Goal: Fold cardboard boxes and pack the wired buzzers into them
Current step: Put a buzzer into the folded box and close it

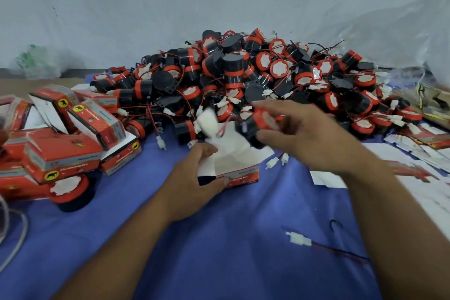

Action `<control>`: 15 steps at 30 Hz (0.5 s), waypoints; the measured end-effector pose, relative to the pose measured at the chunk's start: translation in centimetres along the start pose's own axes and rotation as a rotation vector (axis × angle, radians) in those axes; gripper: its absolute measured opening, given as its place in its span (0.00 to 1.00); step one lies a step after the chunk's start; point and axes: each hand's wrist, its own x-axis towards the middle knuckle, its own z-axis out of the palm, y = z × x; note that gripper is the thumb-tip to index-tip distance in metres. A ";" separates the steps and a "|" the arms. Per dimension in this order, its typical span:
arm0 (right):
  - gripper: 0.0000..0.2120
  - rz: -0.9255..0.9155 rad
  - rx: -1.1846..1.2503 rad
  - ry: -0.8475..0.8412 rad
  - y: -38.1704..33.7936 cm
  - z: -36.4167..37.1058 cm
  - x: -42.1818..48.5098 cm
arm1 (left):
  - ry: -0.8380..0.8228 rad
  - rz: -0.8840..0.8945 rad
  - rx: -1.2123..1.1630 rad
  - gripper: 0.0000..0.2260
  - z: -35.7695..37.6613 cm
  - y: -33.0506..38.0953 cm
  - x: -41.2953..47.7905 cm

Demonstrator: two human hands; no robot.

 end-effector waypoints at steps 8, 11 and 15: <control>0.11 -0.177 -0.311 -0.045 2.4 5.2 1.2 | -0.026 0.092 0.010 0.20 -0.1 0.3 0.3; 0.13 -0.165 -0.366 -0.097 2.6 4.9 0.9 | -0.054 0.081 0.015 0.18 -0.2 0.4 0.1; 0.14 -0.132 -0.380 -0.145 2.7 5.3 0.9 | -0.039 0.077 0.083 0.14 0.0 0.4 -0.1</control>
